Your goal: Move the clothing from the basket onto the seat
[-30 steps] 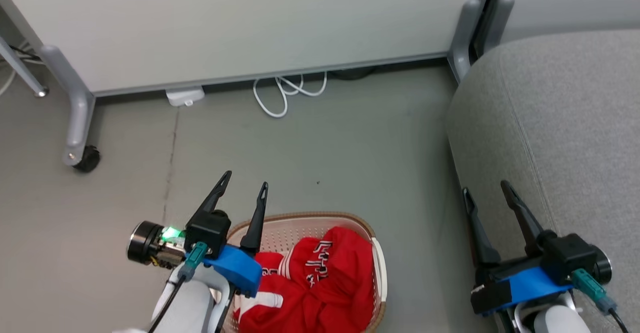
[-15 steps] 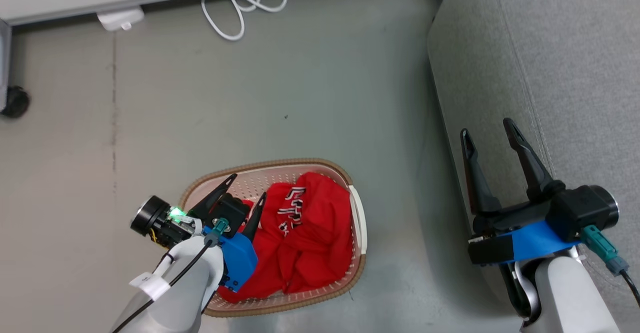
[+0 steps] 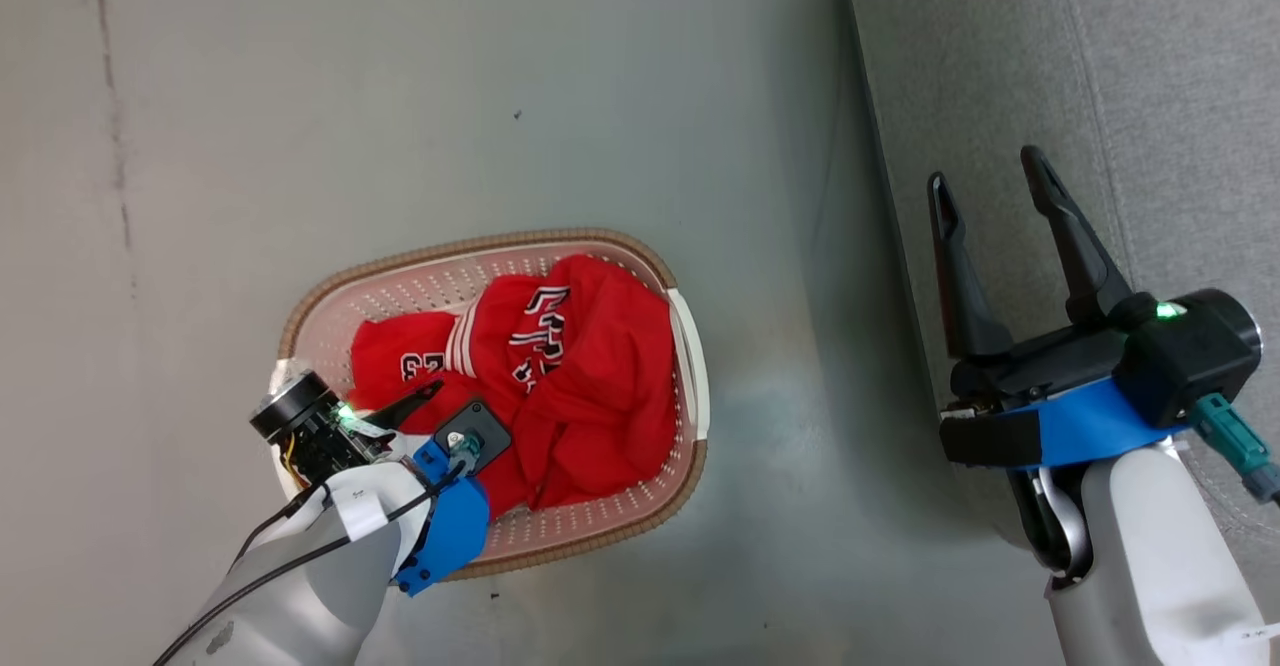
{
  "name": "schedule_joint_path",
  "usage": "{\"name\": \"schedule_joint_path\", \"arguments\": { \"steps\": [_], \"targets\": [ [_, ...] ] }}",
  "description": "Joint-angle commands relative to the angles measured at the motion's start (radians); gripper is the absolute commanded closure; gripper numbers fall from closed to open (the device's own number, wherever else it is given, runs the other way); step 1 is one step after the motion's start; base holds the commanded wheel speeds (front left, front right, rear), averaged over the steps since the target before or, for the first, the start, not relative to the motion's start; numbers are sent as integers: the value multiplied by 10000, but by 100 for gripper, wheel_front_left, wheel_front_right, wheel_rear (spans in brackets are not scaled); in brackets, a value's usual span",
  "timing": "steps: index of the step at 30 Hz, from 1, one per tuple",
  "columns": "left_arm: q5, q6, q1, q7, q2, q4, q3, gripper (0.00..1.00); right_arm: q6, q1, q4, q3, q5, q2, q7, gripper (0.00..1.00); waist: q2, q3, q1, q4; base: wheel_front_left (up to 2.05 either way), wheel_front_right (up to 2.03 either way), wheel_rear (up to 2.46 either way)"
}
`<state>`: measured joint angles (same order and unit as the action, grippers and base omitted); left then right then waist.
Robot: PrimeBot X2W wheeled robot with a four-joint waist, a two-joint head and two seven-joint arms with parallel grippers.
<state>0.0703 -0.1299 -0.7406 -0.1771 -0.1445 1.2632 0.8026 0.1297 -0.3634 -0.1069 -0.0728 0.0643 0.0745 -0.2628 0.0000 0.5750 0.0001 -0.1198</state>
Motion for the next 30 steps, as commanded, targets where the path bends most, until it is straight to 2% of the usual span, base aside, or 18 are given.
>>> {"name": "schedule_joint_path", "arguments": {
  "steps": [1, 6, 15, 22, 30],
  "targets": [
    [-95, 11, -176, 104, -36, 33, 69, 0, 19, -173, 43, -9, 75, 64, -32, 0, 0, 292, -1, -86, 0, 0, 0],
    [-587, 10, -484, 1377, -119, 205, 1283, 0, 19, -470, 157, -52, 90, 87, -32, 0, 0, 850, -1, -162, 0, 0, 0],
    [-2001, 9, -1082, 2816, -425, 245, 3063, 0, 19, -787, 302, -20, 150, 76, -32, 0, 0, 1661, -1, -379, 0, 0, 0],
    [-2564, 9, -1760, 3684, -905, -68, 4569, 0, 12, -1043, 548, -28, 233, -18, -32, 0, 0, 2506, -1, -636, 0, 0, 0],
    [-2624, 8, -2135, 4669, -1051, -412, 4801, 0, 12, -1231, 874, 112, 270, -85, -33, 0, 0, 3331, -1, -846, 0, 0, 0]
  ]
}}
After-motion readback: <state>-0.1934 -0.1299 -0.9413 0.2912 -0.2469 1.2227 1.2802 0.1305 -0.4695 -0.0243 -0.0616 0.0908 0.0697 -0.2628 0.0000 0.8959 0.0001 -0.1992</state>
